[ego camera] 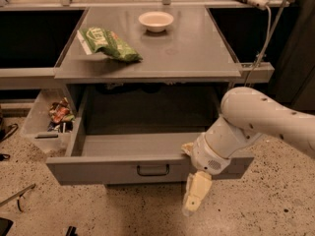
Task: Open top drawer
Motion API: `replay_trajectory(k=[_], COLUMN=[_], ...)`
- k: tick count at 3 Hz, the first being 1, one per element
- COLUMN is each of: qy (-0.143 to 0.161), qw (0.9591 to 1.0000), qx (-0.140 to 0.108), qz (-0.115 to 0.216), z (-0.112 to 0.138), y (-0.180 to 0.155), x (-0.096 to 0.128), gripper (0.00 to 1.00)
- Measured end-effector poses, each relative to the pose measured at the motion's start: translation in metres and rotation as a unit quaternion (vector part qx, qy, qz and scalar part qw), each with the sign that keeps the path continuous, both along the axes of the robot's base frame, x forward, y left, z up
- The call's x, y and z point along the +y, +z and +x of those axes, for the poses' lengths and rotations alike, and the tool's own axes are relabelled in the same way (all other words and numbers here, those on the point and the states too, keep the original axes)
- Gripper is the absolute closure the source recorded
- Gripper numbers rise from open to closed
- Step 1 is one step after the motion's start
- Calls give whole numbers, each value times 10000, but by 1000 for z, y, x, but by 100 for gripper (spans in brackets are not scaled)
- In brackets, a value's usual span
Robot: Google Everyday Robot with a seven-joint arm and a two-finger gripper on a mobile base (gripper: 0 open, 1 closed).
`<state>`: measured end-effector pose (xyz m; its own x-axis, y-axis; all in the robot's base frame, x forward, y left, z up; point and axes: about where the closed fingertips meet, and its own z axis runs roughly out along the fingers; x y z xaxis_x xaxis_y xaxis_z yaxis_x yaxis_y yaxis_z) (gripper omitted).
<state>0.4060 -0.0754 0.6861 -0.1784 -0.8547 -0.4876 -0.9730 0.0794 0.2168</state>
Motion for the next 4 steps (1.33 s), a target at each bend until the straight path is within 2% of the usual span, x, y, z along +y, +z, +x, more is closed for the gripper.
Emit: replay_trajectory(k=[1, 2, 4], qy=[-120, -120, -65], qw=[9995, 9995, 9986], qx=[279, 279, 474], qz=[70, 70, 239], z=[-35, -35, -69], y=[1, 1, -8], x=[-6, -6, 2], gripper=[0, 0, 0])
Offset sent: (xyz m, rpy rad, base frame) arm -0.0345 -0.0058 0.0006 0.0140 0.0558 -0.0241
